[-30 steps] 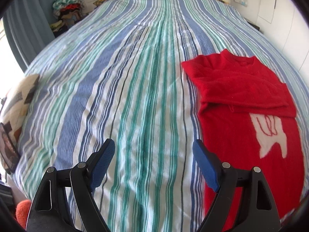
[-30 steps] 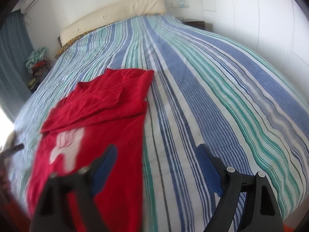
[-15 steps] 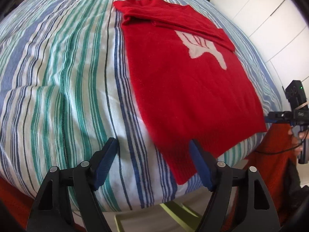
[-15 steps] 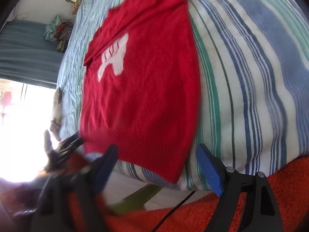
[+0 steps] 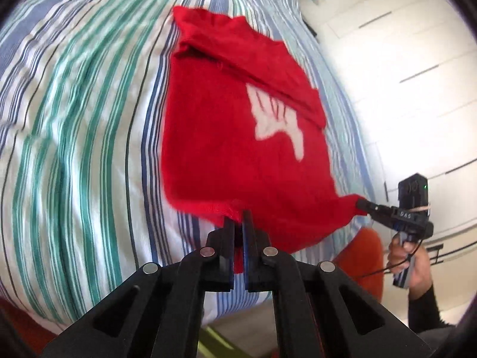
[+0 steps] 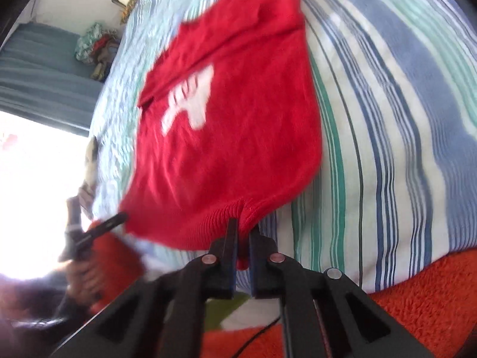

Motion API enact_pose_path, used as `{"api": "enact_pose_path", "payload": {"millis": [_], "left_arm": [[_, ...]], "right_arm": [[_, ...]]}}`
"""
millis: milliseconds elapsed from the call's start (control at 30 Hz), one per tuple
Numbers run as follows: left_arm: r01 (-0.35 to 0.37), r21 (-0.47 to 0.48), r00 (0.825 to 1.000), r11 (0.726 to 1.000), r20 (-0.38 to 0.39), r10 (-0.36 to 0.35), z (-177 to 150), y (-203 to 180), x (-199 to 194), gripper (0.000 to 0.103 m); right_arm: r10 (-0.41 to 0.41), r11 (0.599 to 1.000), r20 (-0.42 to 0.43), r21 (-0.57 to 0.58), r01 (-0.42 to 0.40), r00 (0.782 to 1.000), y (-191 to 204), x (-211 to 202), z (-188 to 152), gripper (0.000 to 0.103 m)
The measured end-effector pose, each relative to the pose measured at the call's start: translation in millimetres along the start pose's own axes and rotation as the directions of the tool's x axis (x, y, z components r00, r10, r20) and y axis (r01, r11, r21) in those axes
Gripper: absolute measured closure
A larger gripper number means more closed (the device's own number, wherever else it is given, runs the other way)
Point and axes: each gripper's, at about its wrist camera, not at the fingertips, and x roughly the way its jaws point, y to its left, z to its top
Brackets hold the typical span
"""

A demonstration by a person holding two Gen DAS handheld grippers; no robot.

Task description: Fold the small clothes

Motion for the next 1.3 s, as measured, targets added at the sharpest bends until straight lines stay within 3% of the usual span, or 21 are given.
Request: {"api": "enact_pose_path", "payload": {"millis": [100, 267, 367, 500, 600, 633, 667, 733, 833, 967, 1067, 1167, 1233, 1300], "left_arm": [[-0.001, -0.012, 0.995, 1.000, 0.099, 0.002, 66.0, -1.3, 3.1, 0.101], [-0.018, -0.070, 0.981, 0.997, 0.189, 0.031, 179.0, 2.2, 30.0, 0.101], [-0.060, -0.090, 0.978, 0.994, 0.194, 0.076, 230.7, 2.1, 59.3, 0.102], [-0.149, -0.105, 0.977, 0.983, 0.138, 0.162, 270.7, 11.8, 103.5, 0.100], [-0.194, -0.154, 0.970, 0.969, 0.119, 0.213, 284.8, 32.5, 120.5, 0.093], [-0.218, -0.173, 0.962, 0.961, 0.128, 0.241, 289.8, 38.3, 120.9, 0.081], [-0.240, -0.195, 0.954, 0.951, 0.133, 0.269, 294.4, 44.0, 120.4, 0.058], [-0.255, -0.241, 0.942, 0.937, 0.155, 0.296, 298.0, 53.6, 110.4, 0.034], [-0.245, -0.234, 0.932, 0.941, 0.211, 0.295, 293.9, 57.3, 88.2, 0.034], [-0.267, -0.139, 0.925, 0.954, 0.240, 0.294, 270.9, 46.8, 74.3, 0.033], [-0.267, -0.042, 0.942, 0.963, 0.199, 0.270, 247.7, 33.4, 79.0, 0.033], [-0.305, 0.031, 0.939, 0.952, 0.180, 0.294, 213.1, 22.4, 75.0, 0.032], [-0.310, 0.044, 0.939, 0.950, 0.169, 0.298, 184.5, 23.3, 67.6, 0.032], [-0.309, 0.043, 0.941, 0.950, 0.159, 0.298, 154.5, 27.6, 57.1, 0.032]], "right_arm": [[0.036, 0.999, 0.142, 0.005, -0.037, 0.989, 6.2, -14.3, 46.1, 0.097], [0.030, 0.999, 0.328, 0.017, -0.038, 0.944, 15.1, -6.9, 147.4, 0.097], [0.001, 0.999, 0.367, 0.039, -0.017, 0.930, 16.1, 12.6, 206.3, 0.097], [-0.059, 0.996, 0.374, 0.082, 0.030, 0.925, 3.0, 41.1, 267.5, 0.097], [-0.032, 0.989, 0.351, 0.144, -0.020, 0.936, -19.1, 62.6, 294.0, 0.095], [-0.013, 0.986, 0.346, 0.159, -0.045, 0.938, -27.5, 69.1, 296.4, 0.091], [-0.009, 0.983, 0.345, 0.174, -0.055, 0.939, -33.5, 74.6, 299.5, 0.088], [-0.013, 0.980, 0.380, 0.188, -0.064, 0.925, -41.3, 72.8, 302.2, 0.074], [-0.018, 0.980, 0.436, 0.187, -0.071, 0.900, -47.2, 59.5, 306.0, 0.064], [-0.068, 0.993, 0.457, 0.117, 0.016, 0.887, -45.4, 35.1, 303.0, 0.063], [-0.095, 0.995, 0.432, 0.039, 0.087, 0.897, -42.2, 23.4, 289.6, 0.063], [-0.134, 0.989, 0.380, -0.008, 0.148, 0.915, -43.5, 20.1, 267.2, 0.062], [-0.166, 0.983, 0.342, -0.014, 0.182, 0.925, -50.0, 19.7, 251.5, 0.039], [-0.147, 0.988, 0.327, 0.001, 0.155, 0.934, -62.2, 18.2, 234.5, 0.028]]}}
